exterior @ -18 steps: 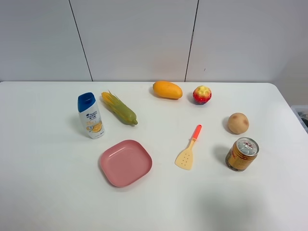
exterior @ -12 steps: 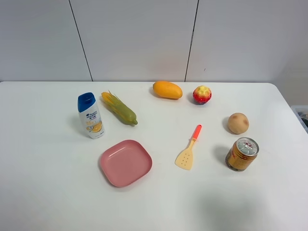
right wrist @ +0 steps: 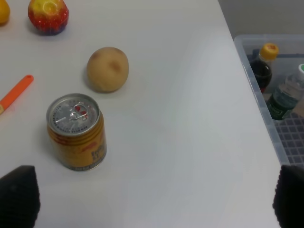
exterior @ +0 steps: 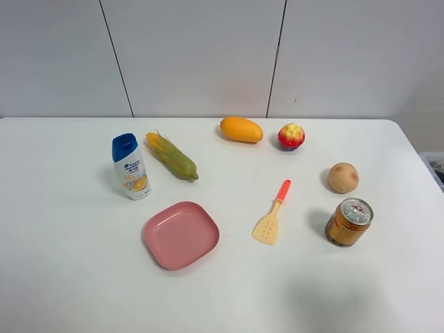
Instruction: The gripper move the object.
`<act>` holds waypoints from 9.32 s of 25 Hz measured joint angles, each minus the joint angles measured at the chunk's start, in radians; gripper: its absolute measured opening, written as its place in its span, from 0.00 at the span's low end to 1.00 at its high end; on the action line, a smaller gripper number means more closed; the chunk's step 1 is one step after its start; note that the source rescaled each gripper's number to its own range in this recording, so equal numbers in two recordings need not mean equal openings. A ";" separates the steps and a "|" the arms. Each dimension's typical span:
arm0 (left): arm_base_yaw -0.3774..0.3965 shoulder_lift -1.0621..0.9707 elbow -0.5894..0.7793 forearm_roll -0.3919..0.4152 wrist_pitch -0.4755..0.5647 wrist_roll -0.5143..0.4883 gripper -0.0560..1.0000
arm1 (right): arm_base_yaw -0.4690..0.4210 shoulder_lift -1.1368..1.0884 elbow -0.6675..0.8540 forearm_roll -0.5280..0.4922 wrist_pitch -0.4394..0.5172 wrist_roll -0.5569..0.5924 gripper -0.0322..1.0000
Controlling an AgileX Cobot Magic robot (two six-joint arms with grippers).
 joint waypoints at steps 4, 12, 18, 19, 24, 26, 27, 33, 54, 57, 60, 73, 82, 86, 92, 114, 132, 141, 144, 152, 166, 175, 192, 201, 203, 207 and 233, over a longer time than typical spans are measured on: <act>0.000 0.000 0.000 0.000 0.000 0.000 1.00 | 0.000 0.000 0.000 0.000 0.000 0.000 1.00; 0.000 0.000 0.000 0.000 0.000 0.000 1.00 | 0.000 0.107 -0.020 0.000 -0.008 0.000 1.00; 0.000 0.000 0.000 0.000 0.000 0.000 1.00 | 0.000 0.381 -0.198 0.005 -0.089 0.000 1.00; 0.000 0.000 0.000 0.000 0.000 0.000 1.00 | 0.000 0.437 -0.239 0.005 -0.100 0.000 1.00; 0.000 0.000 0.000 0.000 0.000 0.000 1.00 | 0.000 0.724 -0.439 0.005 -0.136 0.000 1.00; 0.000 0.000 0.000 0.000 0.000 0.000 1.00 | 0.000 0.834 -0.512 0.005 -0.142 0.000 1.00; 0.000 0.000 0.000 0.000 0.000 0.000 1.00 | 0.000 0.892 -0.551 0.005 -0.145 -0.001 1.00; 0.000 0.000 0.000 0.000 0.000 0.000 1.00 | 0.000 1.208 -0.761 0.012 -0.151 -0.038 1.00; 0.000 0.000 0.000 0.000 0.000 0.000 1.00 | 0.202 1.913 -1.110 0.136 -0.279 -0.271 1.00; 0.000 0.000 0.000 0.000 0.000 0.000 1.00 | 0.233 1.967 -1.112 0.122 -0.359 -0.271 1.00; 0.000 0.000 0.000 0.000 0.000 0.000 1.00 | 0.243 2.012 -1.114 0.119 -0.405 -0.271 1.00; 0.000 0.000 0.000 0.000 0.000 0.000 1.00 | 0.247 2.153 -1.115 0.109 -0.521 -0.271 1.00; 0.000 0.000 0.000 0.000 0.000 0.000 1.00 | 0.248 2.255 -1.115 0.157 -0.576 -0.271 1.00; 0.000 0.000 0.000 0.000 0.000 0.000 1.00 | 0.262 2.286 -1.115 0.157 -0.632 -0.271 0.82; 0.000 0.000 0.000 0.000 0.000 0.000 1.00 | 0.293 2.290 -1.115 0.166 -0.702 -0.270 0.03; 0.000 0.000 0.000 0.000 0.000 0.000 1.00 | 0.522 1.836 -1.117 0.254 0.003 -0.376 0.03; 0.000 0.000 0.000 0.000 0.000 0.000 1.00 | 0.963 1.843 -0.963 0.271 -0.194 -0.501 0.03; 0.000 0.000 0.000 0.000 0.000 0.000 1.00 | 0.963 1.854 -0.762 0.351 -0.524 -0.553 0.03; 0.000 0.000 0.000 0.000 0.000 0.000 1.00 | 0.965 1.894 -0.762 0.361 -0.561 -0.561 0.03; 0.000 0.000 0.000 0.000 0.000 0.000 1.00 | 0.968 2.021 -0.757 0.362 -0.589 -0.561 0.03; 0.000 0.000 0.000 0.000 0.000 0.000 1.00 | 0.968 2.064 -0.757 0.366 -0.627 -0.556 0.03; 0.000 0.000 0.000 0.000 0.000 0.000 1.00 | 0.968 2.067 -0.757 0.366 -0.626 -0.556 0.03; 0.000 0.000 0.000 0.000 0.000 0.000 1.00 | 0.968 2.063 -0.757 0.391 -0.597 -0.556 0.58; 0.000 0.000 0.000 0.000 0.000 0.000 1.00 | 0.968 1.910 -0.757 0.363 -0.439 -0.438 0.90; 0.000 0.000 0.000 0.000 0.000 0.000 1.00 | 0.968 1.847 -0.757 0.325 -0.386 -0.383 0.96; 0.000 0.000 0.000 0.000 0.000 0.000 1.00 | 0.968 1.705 -0.757 0.212 -0.305 -0.261 0.99; 0.000 0.000 0.000 0.000 0.000 0.000 1.00 | 0.368 1.336 -0.853 -0.083 0.045 -0.304 0.99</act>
